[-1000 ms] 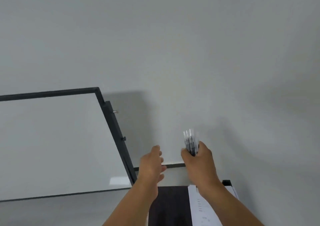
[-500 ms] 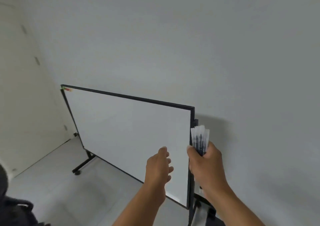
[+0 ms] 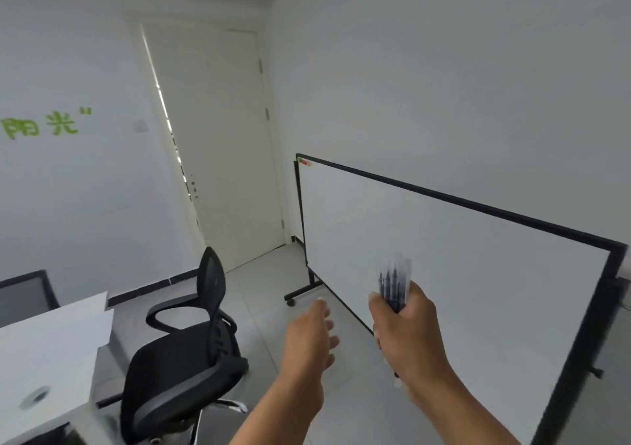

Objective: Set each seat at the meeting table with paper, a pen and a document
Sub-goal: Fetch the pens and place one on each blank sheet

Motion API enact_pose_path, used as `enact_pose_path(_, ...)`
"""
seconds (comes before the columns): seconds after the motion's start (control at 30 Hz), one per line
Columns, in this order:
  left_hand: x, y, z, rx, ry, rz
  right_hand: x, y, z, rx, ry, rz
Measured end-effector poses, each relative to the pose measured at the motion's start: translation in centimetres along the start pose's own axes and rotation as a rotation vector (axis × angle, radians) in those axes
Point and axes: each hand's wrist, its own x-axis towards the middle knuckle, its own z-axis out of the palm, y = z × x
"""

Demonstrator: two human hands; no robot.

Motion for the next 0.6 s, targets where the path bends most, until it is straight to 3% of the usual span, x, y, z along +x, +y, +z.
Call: enact_pose_path(0.6, 18.4, 7.6, -22.7, -0.128, 0.378, -0.004, 8.7, -4.1, 32.5, 0.007, -0.4, -0.102)
